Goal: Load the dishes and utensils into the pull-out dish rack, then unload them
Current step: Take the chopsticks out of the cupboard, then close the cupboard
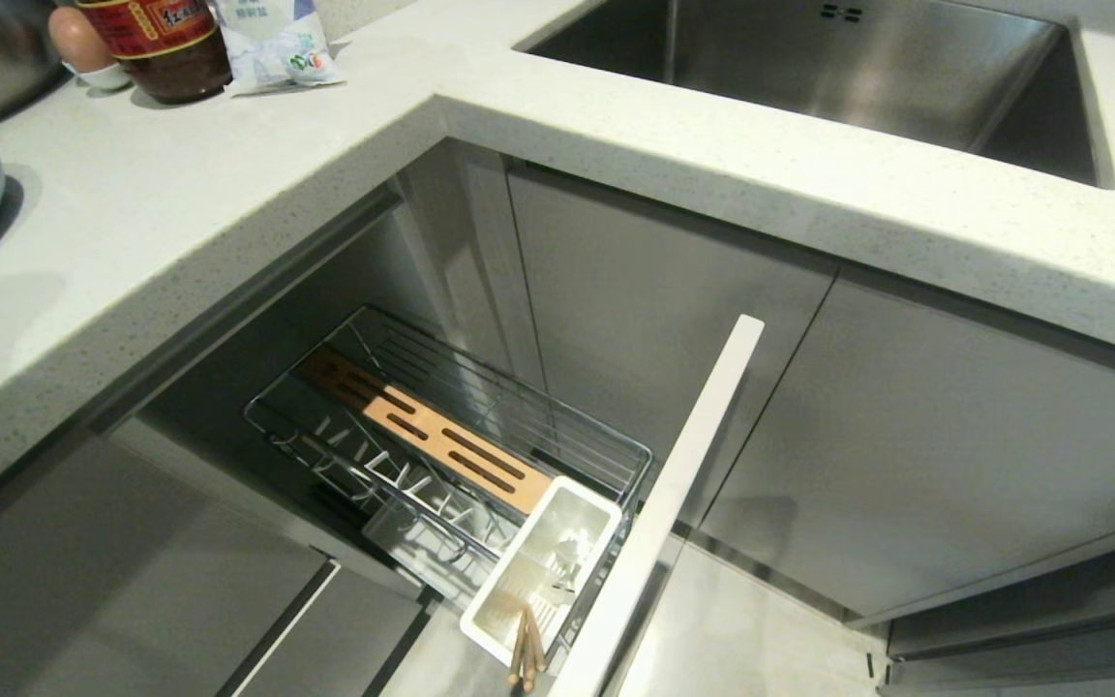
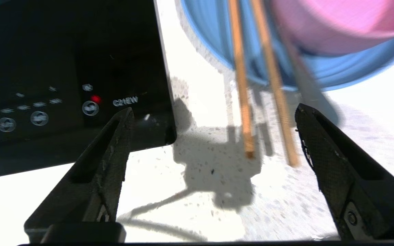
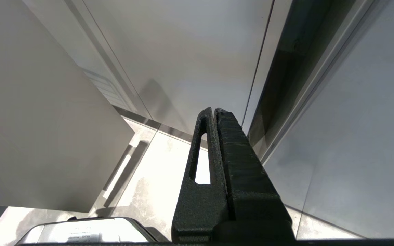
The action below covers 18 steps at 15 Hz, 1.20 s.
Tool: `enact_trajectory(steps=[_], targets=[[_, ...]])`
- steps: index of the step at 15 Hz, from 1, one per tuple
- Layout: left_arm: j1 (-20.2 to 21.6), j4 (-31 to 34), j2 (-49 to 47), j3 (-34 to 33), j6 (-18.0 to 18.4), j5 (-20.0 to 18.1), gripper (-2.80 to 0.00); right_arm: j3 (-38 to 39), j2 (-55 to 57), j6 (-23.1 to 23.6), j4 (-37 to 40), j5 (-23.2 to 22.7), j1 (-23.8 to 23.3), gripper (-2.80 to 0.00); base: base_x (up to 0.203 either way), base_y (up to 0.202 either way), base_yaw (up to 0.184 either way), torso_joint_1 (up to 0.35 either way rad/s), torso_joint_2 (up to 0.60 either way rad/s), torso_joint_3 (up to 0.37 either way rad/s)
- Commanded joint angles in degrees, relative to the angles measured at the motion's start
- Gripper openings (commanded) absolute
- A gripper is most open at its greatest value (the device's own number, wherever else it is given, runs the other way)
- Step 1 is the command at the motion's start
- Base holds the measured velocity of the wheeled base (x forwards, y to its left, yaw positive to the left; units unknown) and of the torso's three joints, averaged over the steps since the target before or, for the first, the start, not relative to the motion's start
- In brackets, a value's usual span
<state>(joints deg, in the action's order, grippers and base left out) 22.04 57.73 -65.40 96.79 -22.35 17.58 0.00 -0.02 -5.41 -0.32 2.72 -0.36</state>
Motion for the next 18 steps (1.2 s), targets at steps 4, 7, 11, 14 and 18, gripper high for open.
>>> enact_trajectory(steps=[4,7,11,14,18], targets=[[-1.9,-0.1,7.5,4.9,1.1,1.1,-2.8,0.0,-0.2,0.0,0.0,0.0,0.0,-2.8,0.0,0.0,0.0,0.0,0.0,0.0],[-2.9,-0.1,9.9,9.0,2.2,1.1,-2.8,0.0,-0.2,0.0,0.0,0.0,0.0,-2.8,0.0,0.0,0.0,0.0,0.0,0.0],[-5.9,-0.3,13.0,14.3,6.3,0.9,-2.8,0.0,-0.2,0.0,0.0,0.0,-0.1,-2.8,0.0,0.0,0.0,0.0,0.0,0.0],[-7.2,-3.6,15.0,14.7,7.7,-0.5,-2.8,0.0,-0.2,0.0,0.0,0.0,0.0,-2.8,0.0,0.0,0.0,0.0,0.0,0.0],[-13.9,-6.9,16.0,14.7,7.8,-11.5,-2.8,0.0,-0.2,0.0,0.0,0.0,0.0,-2.8,0.0,0.0,0.0,0.0,0.0,0.0]])
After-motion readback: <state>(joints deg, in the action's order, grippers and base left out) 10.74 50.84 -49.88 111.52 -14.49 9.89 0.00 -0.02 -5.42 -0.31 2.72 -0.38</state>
